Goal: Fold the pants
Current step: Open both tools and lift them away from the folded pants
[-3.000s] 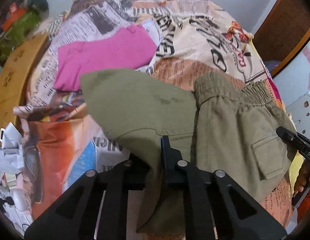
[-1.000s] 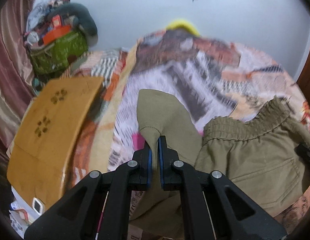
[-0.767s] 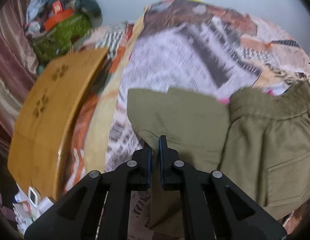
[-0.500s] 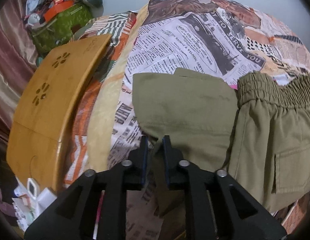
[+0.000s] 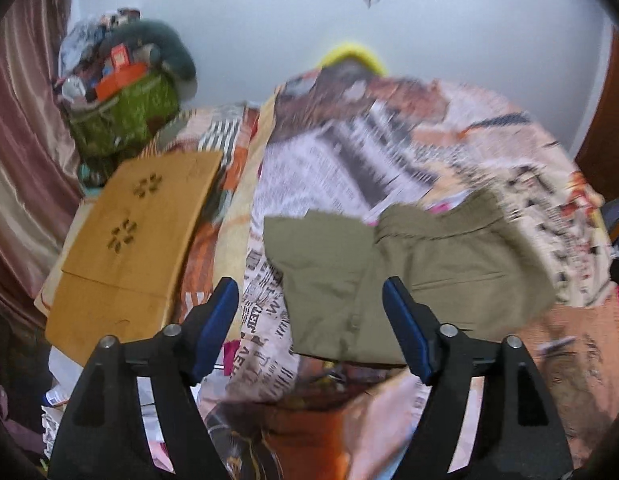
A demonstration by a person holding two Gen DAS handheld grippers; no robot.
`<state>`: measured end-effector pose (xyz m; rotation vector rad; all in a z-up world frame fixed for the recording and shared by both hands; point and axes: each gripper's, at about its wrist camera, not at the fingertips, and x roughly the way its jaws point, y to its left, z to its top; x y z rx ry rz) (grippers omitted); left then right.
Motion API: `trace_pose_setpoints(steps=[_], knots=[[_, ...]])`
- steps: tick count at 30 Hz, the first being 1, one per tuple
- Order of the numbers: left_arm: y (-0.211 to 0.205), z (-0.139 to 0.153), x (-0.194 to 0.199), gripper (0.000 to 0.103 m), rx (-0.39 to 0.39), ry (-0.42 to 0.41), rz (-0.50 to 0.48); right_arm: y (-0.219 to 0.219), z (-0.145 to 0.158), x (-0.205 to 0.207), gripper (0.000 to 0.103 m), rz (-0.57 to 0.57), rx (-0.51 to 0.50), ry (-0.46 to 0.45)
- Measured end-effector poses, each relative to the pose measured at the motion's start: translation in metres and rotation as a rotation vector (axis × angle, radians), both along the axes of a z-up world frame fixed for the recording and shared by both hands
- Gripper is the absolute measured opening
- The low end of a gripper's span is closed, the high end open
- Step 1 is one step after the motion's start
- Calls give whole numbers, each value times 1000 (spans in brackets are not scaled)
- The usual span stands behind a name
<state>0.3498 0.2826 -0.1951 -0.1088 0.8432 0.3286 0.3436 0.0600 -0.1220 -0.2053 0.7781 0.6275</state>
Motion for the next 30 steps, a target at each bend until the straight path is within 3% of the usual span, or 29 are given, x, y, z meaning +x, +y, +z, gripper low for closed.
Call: trace_pose_setpoints(steps=[6, 11, 21, 30], knots=[[-33, 77, -60, 82, 29, -158, -40, -11, 58, -49, 60, 39, 81, -130], [-63, 121, -115, 83, 65, -277, -62, -26, 98, -97, 71, 60, 175, -251], [-108, 168, -212, 83, 99, -448, -92, -50, 138, -182, 71, 84, 297, -404], [-133, 193, -275, 83, 123, -583, -86, -63, 151, -218, 71, 67, 375, -438]])
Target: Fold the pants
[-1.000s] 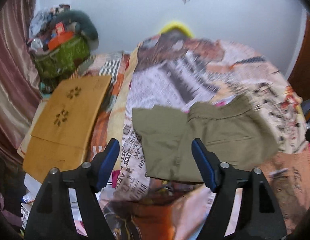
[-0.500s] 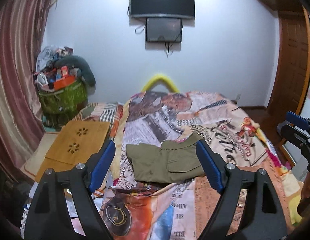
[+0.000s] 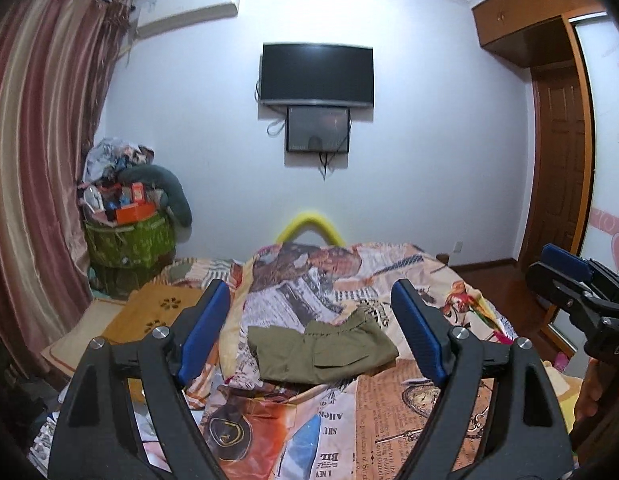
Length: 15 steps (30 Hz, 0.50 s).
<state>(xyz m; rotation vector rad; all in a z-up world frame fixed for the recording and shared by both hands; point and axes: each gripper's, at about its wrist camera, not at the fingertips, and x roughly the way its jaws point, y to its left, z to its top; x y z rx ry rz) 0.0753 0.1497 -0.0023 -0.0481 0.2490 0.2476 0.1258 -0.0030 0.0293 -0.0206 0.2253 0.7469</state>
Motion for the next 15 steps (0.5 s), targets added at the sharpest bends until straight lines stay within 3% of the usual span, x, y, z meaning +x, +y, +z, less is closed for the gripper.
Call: trace_pose_setpoints(steps=[3, 7, 9, 12, 15], knots=[[-5, 4, -13, 85, -6, -24, -7, -4, 1, -10, 72, -8, 8, -3], [-10, 5, -25, 90, -10, -42, -8, -7, 2, -17, 86, -24, 16, -13], [-12, 4, -27, 95, -6, -48, 0, -9, 3, -22, 88, -29, 20, -17], [-15, 3, -29, 101, -6, -52, -3, -9, 3, -24, 101, -45, 20, -25], [-14, 1, -30, 103, -26, -52, -24, -9, 4, -26, 103, -47, 20, -28]])
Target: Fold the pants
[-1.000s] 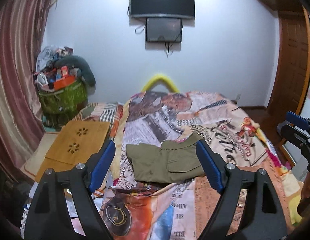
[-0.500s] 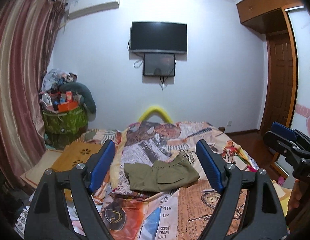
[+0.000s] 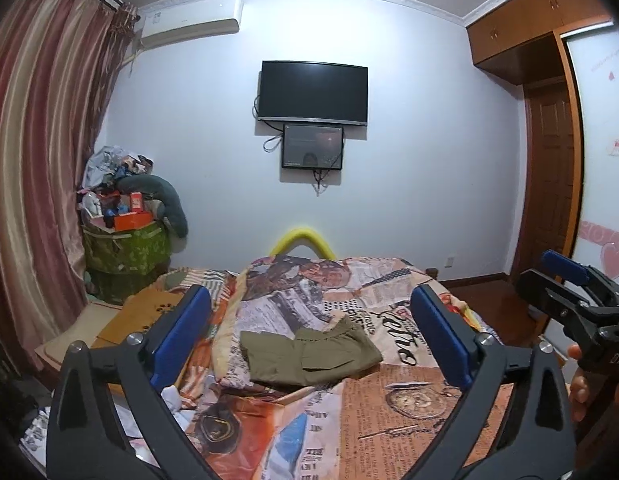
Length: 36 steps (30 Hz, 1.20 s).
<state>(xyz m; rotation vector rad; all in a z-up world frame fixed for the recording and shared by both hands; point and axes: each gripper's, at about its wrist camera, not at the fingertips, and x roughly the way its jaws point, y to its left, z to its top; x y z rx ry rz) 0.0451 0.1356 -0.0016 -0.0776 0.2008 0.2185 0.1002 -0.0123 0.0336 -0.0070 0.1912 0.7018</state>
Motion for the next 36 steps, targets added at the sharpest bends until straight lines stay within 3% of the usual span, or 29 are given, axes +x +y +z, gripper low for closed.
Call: trace_pose_setpoints(steps=[36], knots=[[-2, -8, 5, 103, -1, 14, -4, -7, -2, -10, 103, -8, -13, 6]])
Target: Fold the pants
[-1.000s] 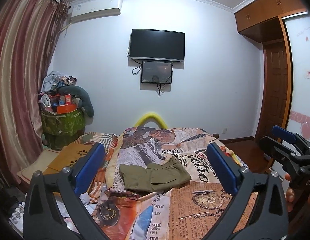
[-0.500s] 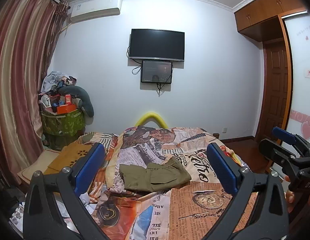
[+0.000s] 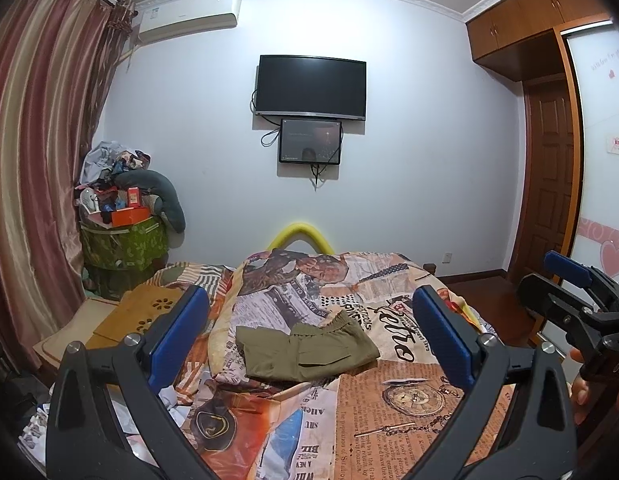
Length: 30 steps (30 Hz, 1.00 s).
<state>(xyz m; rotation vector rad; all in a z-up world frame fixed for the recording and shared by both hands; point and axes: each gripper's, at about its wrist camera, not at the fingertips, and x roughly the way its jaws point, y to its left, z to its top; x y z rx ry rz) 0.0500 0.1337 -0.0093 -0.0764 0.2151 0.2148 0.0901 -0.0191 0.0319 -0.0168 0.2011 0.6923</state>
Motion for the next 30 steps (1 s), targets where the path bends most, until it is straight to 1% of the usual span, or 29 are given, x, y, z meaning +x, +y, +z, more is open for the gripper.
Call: trace_pose_setpoints(steps=[4, 16, 26, 30], knots=[[-1, -2, 1, 103, 6, 4, -2, -1, 0, 0, 103, -3, 2, 2], [4, 0, 0, 103, -9, 10, -33, -3, 0, -1, 103, -5, 4, 4], [3, 1, 2, 103, 4, 21, -51, -6, 0, 0, 103, -8, 8, 9], [3, 2, 2, 103, -2, 16, -61, -5, 0, 0, 103, -10, 7, 9]])
